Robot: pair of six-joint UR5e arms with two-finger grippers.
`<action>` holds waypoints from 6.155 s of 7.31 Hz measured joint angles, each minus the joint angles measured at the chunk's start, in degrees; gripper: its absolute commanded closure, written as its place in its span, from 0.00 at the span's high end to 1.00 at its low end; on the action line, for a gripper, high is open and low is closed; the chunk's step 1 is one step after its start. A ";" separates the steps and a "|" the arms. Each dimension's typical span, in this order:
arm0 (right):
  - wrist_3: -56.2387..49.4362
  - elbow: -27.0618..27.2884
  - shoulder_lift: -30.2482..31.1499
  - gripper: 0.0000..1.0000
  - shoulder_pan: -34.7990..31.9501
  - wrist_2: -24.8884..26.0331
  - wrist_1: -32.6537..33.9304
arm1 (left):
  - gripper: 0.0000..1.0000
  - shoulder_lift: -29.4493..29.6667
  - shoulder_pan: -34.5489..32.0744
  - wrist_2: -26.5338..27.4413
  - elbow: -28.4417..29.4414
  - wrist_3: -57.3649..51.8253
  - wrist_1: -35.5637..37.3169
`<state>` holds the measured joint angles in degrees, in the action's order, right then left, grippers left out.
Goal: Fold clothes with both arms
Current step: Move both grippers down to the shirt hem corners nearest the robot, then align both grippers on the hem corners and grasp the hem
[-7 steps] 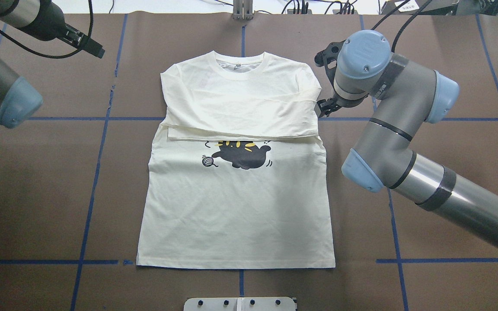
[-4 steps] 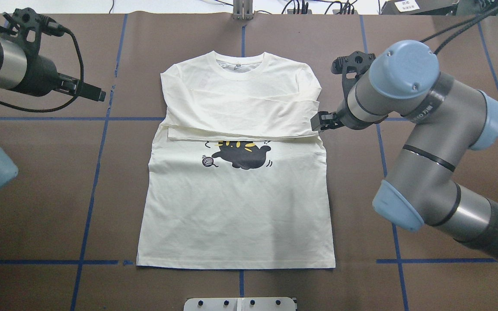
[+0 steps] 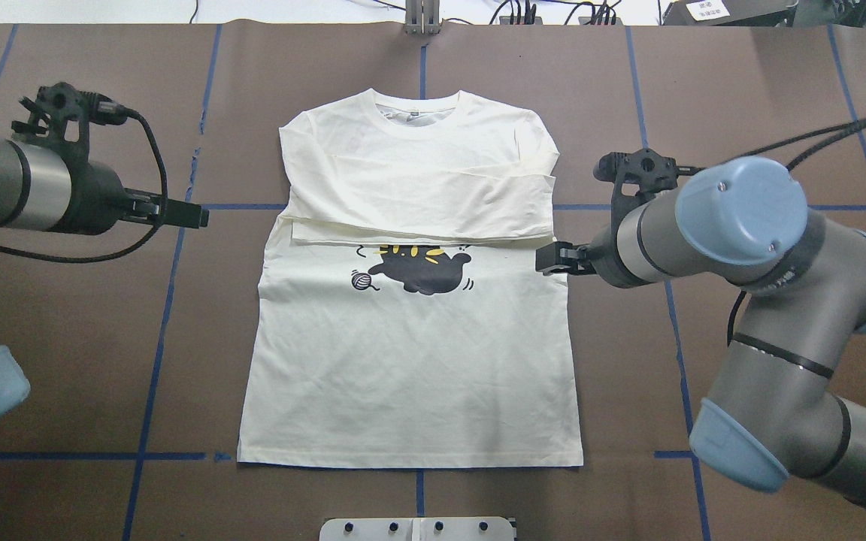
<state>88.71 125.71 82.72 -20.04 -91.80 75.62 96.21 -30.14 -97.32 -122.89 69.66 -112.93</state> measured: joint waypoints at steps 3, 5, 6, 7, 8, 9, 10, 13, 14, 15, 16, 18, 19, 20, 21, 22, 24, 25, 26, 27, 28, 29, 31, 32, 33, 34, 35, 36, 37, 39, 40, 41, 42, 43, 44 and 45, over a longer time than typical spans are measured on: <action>9.15 5.41 5.85 1.00 9.17 9.32 -0.79 | 0.57 -2.98 16.07 12.22 -0.98 18.38 0.28; 9.83 5.72 6.22 1.00 9.93 10.43 -0.82 | 0.56 -4.32 20.78 15.05 0.12 21.62 1.73; 9.88 5.73 6.25 1.00 9.97 10.56 -0.82 | 0.55 -4.50 21.54 15.34 1.14 21.85 2.47; 9.90 5.73 6.29 1.00 10.00 10.63 -0.82 | 0.53 -4.50 22.05 15.44 2.22 21.77 2.81; 9.90 5.75 6.30 1.00 10.01 10.66 -0.82 | 0.52 -4.45 22.37 15.48 2.90 21.61 2.92; 9.91 5.76 6.31 1.00 10.01 10.67 -0.82 | 0.52 -4.41 22.61 15.49 3.26 21.53 2.96; 9.91 5.75 6.31 1.00 10.01 10.68 -0.82 | 0.51 -4.32 23.08 15.49 3.58 21.50 2.97; 9.91 5.77 6.36 1.00 10.02 10.68 -0.82 | 0.35 -3.94 24.74 15.49 4.35 21.48 2.98; 9.93 5.78 6.34 1.00 10.02 10.68 -0.82 | 0.26 -3.91 24.98 15.49 4.38 21.48 2.98; 9.94 5.77 6.34 1.00 10.02 10.68 -0.80 | 0.26 -3.91 25.10 15.49 4.40 21.48 2.98; 9.93 5.74 6.37 1.00 10.02 10.68 -0.76 | 0.26 -3.91 25.16 15.49 4.41 21.48 2.98; 9.96 5.70 6.45 1.00 10.01 10.68 -0.74 | 0.11 -3.91 25.36 15.45 4.41 21.48 2.98; 9.97 5.69 6.58 1.00 9.97 10.68 -0.73 | 0.00 -3.84 25.78 15.47 4.44 21.48 2.98; 9.94 5.69 6.75 1.00 9.94 10.68 -0.73 | 0.00 -3.77 26.23 15.48 4.47 21.48 2.98; 9.92 5.69 6.86 1.00 9.95 10.68 -0.73 | 0.00 -3.71 26.47 15.49 4.47 21.48 2.98; 9.91 5.69 6.89 1.00 9.98 10.68 -0.73 | 0.00 -3.68 26.56 15.51 4.42 21.46 3.00; 9.98 5.55 6.88 0.93 10.22 11.10 -0.60 | 0.00 -3.63 26.54 15.47 3.56 20.75 3.05; 10.68 4.94 6.77 0.74 11.11 12.64 -0.32 | 0.00 -3.45 26.27 15.36 2.34 19.84 3.06; 13.25 3.67 6.55 0.70 12.77 14.92 -0.12 | 0.00 -3.15 25.89 15.29 1.16 19.15 3.06; 16.63 2.26 6.52 0.70 14.48 16.66 0.01 | 0.00 -2.74 25.51 15.23 0.50 18.84 3.06; 18.83 0.78 6.56 0.71 15.83 17.98 0.09 | 0.00 -2.14 25.21 15.18 0.24 18.73 3.07; 19.83 -0.76 6.40 0.71 16.86 19.10 0.13 | 0.00 -1.66 25.05 15.13 0.15 18.69 3.07; 20.79 -2.69 6.40 0.71 18.46 20.89 0.14 | 0.00 -1.34 24.97 15.00 0.13 18.67 3.01; 21.59 -3.29 6.50 0.71 19.39 21.58 0.17 | 0.00 -1.31 24.96 14.98 0.15 18.67 2.99; 22.17 -3.68 6.54 0.70 20.34 22.33 0.20 | 0.00 -1.29 24.95 14.97 0.18 18.67 2.98; 22.59 -3.94 6.55 0.69 21.13 22.96 0.22 | 0.00 -1.29 24.92 14.96 0.19 18.67 2.98; 22.81 -4.19 6.46 0.66 21.87 23.64 0.23 | 0.00 -1.30 24.90 14.96 0.19 18.67 2.98; 22.93 -4.53 6.31 0.61 22.44 24.28 0.23 | 0.00 -1.33 24.88 14.96 0.19 18.67 2.98; 23.00 -4.79 6.21 0.56 22.74 24.73 0.23 | 0.00 -1.36 24.87 14.96 0.19 18.67 2.98; 23.10 -5.05 6.15 0.56 23.18 25.37 0.23 | 0.00 -1.37 24.87 14.94 0.19 18.71 2.98; 23.14 -5.21 6.09 0.56 23.38 25.52 0.23 | 0.00 -1.37 24.83 14.91 0.19 18.69 2.98; 23.16 -5.34 6.05 0.55 23.61 25.61 0.23 | 0.00 -1.37 24.80 14.89 0.19 18.69 2.98; 23.17 -5.44 6.03 0.49 23.77 25.80 0.23 | 0.00 -1.37 24.79 14.88 0.19 18.73 2.98; 23.20 -5.51 6.00 0.40 23.99 26.18 0.24 | 0.00 -1.40 24.78 14.88 0.19 18.75 2.98; 23.29 -5.58 5.95 0.20 24.23 26.49 0.23 | 0.00 -1.43 24.75 14.88 0.19 18.76 2.98; 23.68 -5.67 5.86 0.00 24.42 26.64 0.23 | 0.00 -1.44 24.72 14.88 0.19 18.76 2.98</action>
<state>112.39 120.04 88.58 4.39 -65.16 75.85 94.76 -5.42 -82.44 -122.70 88.42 -109.95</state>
